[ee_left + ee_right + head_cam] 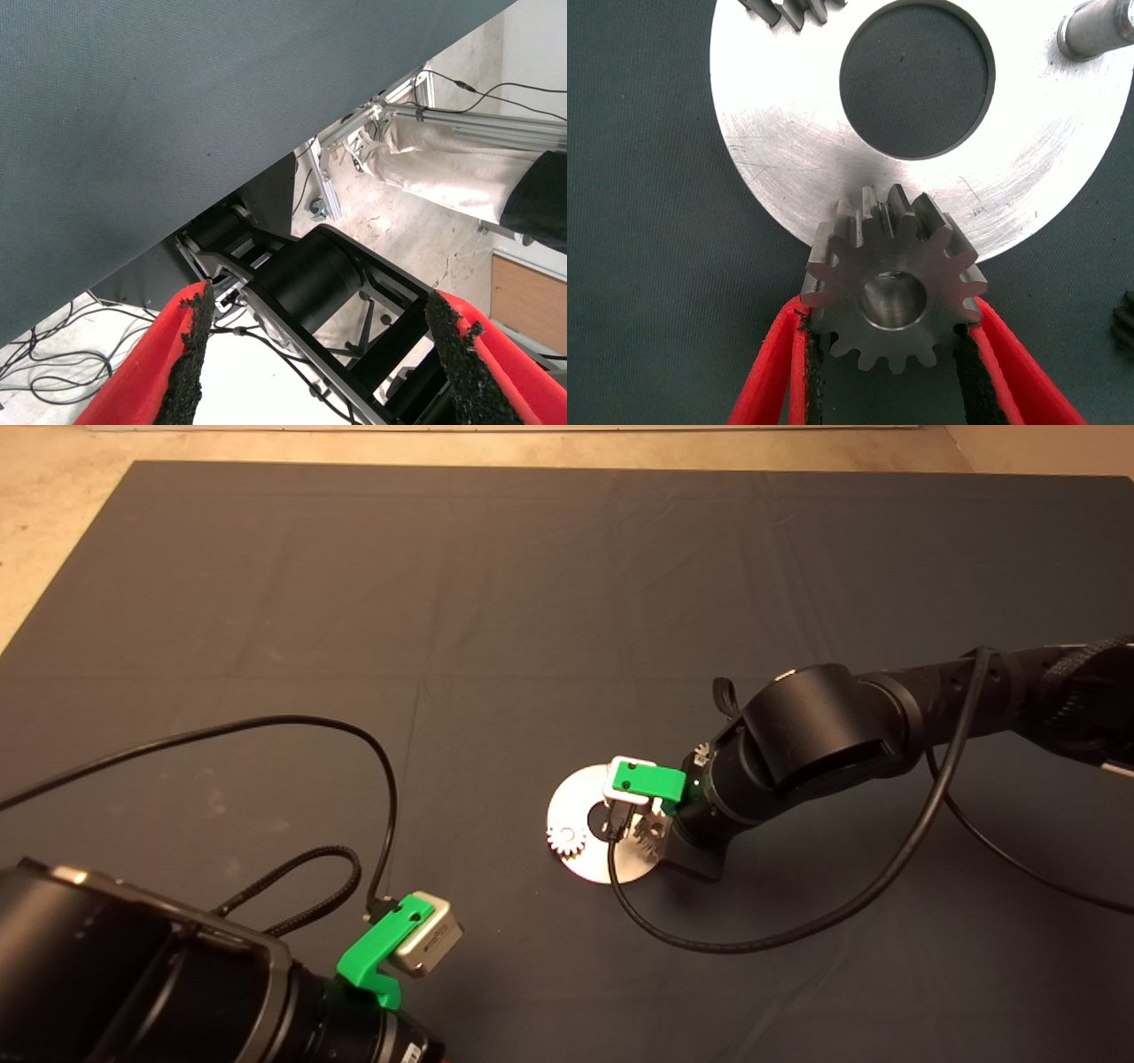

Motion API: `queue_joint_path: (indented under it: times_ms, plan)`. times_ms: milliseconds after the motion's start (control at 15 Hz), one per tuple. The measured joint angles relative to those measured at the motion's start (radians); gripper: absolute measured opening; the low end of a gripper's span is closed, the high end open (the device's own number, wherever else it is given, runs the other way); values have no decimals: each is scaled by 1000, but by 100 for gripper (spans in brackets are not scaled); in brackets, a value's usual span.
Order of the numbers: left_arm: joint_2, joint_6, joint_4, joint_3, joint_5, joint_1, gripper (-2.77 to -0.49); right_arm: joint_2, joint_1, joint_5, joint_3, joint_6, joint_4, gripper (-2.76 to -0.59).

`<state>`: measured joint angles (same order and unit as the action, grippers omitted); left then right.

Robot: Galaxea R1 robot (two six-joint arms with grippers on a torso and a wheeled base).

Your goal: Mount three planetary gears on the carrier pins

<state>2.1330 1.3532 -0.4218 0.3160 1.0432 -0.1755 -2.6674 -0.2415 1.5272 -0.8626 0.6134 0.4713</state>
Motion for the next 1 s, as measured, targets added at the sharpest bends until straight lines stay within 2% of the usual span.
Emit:
queue_joint_path:
  times_ms: [333, 1000]
  plan:
    - [0, 0, 0, 0, -1, 0, -161, 5, 0, 6, 7, 0, -1, -253]
    - [0, 0, 0, 0, -9, 0, -161, 4, 12, 8, 11, 0, -1, -253]
